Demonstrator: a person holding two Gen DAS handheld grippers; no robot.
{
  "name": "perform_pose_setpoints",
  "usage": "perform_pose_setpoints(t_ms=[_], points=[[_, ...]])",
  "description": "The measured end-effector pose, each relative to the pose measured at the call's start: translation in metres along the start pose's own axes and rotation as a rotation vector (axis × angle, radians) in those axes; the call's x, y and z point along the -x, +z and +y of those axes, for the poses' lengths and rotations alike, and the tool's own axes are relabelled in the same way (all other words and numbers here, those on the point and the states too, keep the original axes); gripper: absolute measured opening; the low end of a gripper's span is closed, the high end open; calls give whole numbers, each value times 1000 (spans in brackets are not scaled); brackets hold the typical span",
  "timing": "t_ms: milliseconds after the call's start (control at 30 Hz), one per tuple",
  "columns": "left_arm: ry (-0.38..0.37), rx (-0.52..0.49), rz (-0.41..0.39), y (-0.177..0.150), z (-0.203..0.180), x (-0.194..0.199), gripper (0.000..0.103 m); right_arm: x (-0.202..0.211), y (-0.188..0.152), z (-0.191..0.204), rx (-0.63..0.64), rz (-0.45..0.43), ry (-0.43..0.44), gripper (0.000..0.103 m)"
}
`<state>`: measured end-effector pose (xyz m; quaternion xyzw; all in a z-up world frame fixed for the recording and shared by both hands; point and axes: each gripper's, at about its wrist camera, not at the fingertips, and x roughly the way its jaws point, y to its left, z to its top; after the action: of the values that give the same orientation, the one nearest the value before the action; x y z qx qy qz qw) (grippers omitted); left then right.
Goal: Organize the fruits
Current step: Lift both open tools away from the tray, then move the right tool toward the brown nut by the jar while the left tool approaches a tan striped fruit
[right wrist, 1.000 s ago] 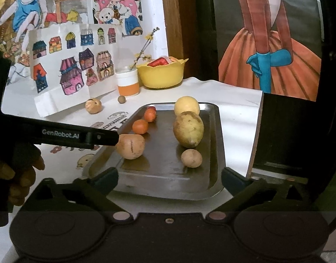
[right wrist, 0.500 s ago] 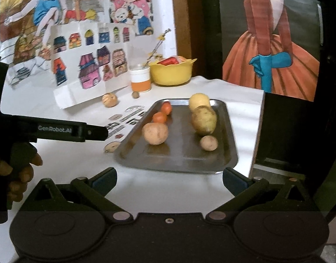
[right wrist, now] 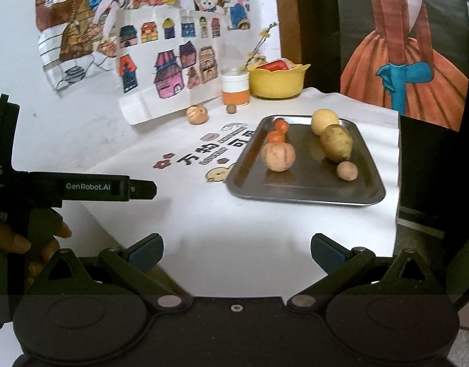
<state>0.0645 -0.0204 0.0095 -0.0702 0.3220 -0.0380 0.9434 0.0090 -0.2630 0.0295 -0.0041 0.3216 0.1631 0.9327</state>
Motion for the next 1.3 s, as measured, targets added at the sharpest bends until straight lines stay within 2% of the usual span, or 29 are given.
perform_pose_setpoints(t_ms=[167, 367, 567, 833, 1033, 1167, 1300], points=[[50, 29, -6, -3, 22, 9, 102, 5, 3, 27, 81, 10, -12, 102], [84, 72, 3, -4, 42, 15, 102, 10, 19, 50, 149, 17, 70, 102], [95, 37, -48, 12, 44, 27, 102, 17, 48, 62, 240, -8, 115, 102], [97, -28, -90, 41, 37, 26, 102, 18, 112, 55, 402, -54, 110, 102], [101, -84, -144, 73, 30, 16, 102, 16, 172, 50, 489, -128, 100, 102], [93, -108, -180, 96, 24, 8, 102, 12, 213, 44, 476, -166, 142, 102], [82, -150, -198, 116, 16, -11, 103, -10, 252, 33, 418, -146, 160, 102]])
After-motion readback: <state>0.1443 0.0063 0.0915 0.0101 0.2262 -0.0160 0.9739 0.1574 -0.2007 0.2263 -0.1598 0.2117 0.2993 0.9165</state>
